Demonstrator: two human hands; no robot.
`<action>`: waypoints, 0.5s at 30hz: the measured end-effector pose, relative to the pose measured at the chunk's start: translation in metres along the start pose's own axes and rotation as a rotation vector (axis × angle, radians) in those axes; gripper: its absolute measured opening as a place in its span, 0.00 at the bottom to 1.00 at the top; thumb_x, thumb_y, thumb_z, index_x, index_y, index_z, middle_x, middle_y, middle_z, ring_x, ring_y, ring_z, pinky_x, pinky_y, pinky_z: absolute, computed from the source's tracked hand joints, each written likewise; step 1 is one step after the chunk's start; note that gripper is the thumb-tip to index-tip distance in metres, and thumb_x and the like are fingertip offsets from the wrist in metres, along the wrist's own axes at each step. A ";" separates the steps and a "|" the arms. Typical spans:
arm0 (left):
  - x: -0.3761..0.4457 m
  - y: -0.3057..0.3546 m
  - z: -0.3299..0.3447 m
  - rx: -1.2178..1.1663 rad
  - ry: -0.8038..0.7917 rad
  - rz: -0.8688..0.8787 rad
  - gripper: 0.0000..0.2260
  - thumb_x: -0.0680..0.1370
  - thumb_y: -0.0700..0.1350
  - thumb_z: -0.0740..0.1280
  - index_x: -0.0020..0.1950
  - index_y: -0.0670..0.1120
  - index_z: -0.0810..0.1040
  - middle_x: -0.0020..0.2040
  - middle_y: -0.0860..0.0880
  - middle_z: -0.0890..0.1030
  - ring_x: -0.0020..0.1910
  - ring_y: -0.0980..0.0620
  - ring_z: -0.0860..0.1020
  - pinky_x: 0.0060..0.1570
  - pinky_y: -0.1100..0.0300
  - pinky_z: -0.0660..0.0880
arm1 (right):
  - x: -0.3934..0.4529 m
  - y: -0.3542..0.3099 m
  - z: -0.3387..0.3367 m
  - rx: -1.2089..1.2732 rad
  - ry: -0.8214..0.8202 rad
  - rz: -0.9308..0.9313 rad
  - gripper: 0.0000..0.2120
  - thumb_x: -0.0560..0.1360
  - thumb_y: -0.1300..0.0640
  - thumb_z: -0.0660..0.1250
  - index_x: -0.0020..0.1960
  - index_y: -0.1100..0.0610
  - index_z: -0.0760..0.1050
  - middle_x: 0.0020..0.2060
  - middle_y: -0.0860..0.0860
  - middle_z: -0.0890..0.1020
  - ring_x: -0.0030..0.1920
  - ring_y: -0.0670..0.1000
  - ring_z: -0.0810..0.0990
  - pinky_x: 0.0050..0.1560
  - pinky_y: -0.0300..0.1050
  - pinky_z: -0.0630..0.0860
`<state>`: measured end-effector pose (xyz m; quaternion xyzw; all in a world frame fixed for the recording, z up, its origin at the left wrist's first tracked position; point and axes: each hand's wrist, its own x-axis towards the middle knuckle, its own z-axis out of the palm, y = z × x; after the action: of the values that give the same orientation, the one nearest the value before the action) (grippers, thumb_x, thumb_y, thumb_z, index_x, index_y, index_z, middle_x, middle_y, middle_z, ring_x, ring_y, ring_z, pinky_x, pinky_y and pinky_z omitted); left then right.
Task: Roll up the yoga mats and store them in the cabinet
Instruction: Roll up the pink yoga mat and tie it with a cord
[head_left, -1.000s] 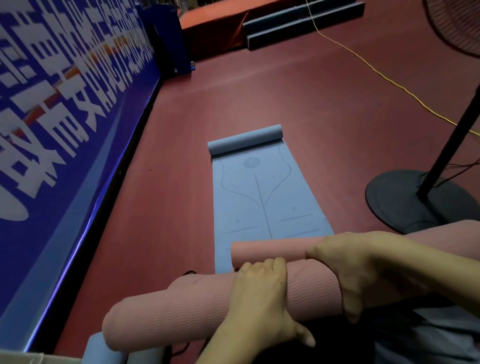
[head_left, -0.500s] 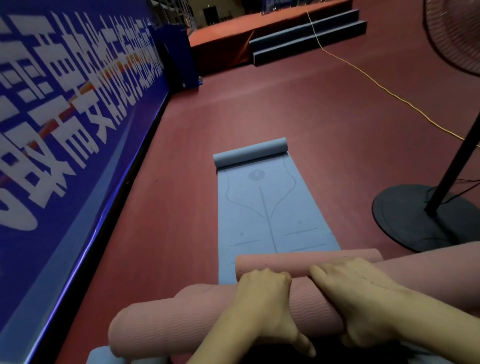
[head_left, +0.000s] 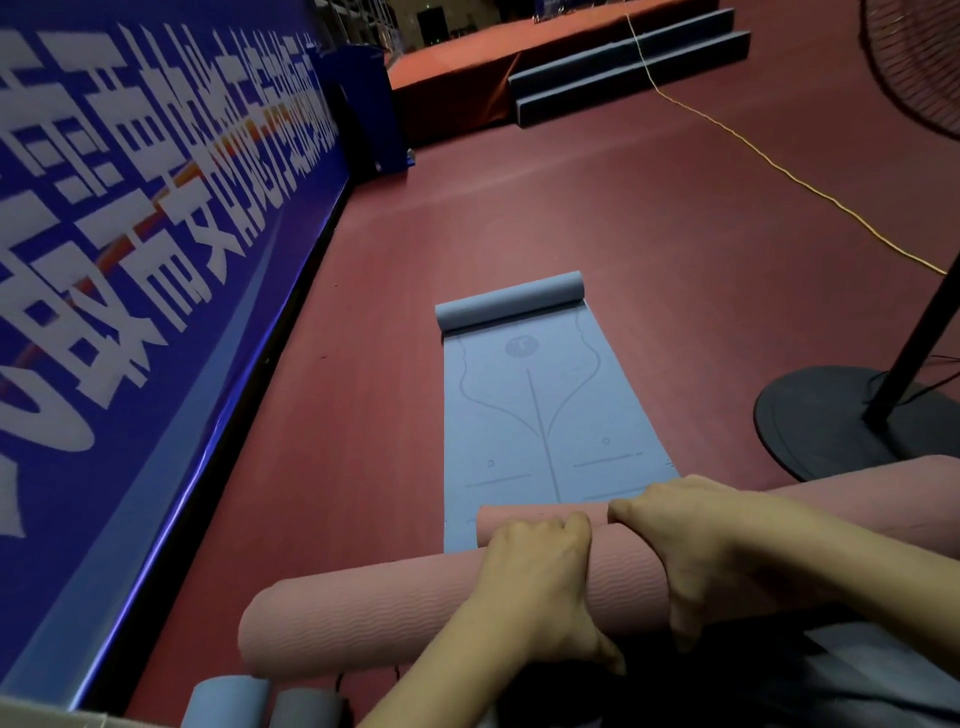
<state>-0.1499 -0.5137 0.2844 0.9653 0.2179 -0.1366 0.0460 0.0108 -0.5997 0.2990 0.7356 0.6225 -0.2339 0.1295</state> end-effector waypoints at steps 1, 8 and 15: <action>0.002 0.000 -0.002 0.026 0.004 0.010 0.37 0.62 0.66 0.80 0.60 0.47 0.71 0.57 0.47 0.80 0.54 0.43 0.79 0.47 0.51 0.69 | -0.002 -0.001 0.003 -0.014 0.032 -0.004 0.40 0.57 0.40 0.82 0.62 0.46 0.68 0.57 0.48 0.79 0.56 0.54 0.80 0.51 0.46 0.74; 0.016 -0.007 -0.012 0.007 -0.072 0.022 0.33 0.61 0.64 0.81 0.58 0.49 0.75 0.53 0.46 0.82 0.51 0.42 0.79 0.46 0.52 0.72 | -0.016 -0.010 0.031 -0.137 0.275 -0.038 0.33 0.61 0.40 0.74 0.60 0.48 0.65 0.57 0.46 0.76 0.57 0.53 0.77 0.56 0.47 0.71; 0.015 -0.010 0.005 -0.056 0.006 -0.044 0.43 0.57 0.70 0.79 0.64 0.50 0.71 0.57 0.49 0.81 0.55 0.44 0.80 0.51 0.50 0.74 | 0.001 -0.005 0.010 -0.086 0.123 -0.003 0.38 0.57 0.42 0.81 0.61 0.48 0.66 0.55 0.49 0.80 0.54 0.55 0.81 0.46 0.47 0.71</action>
<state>-0.1419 -0.4993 0.2754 0.9590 0.2427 -0.1287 0.0693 0.0038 -0.6026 0.2910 0.7414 0.6398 -0.1613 0.1221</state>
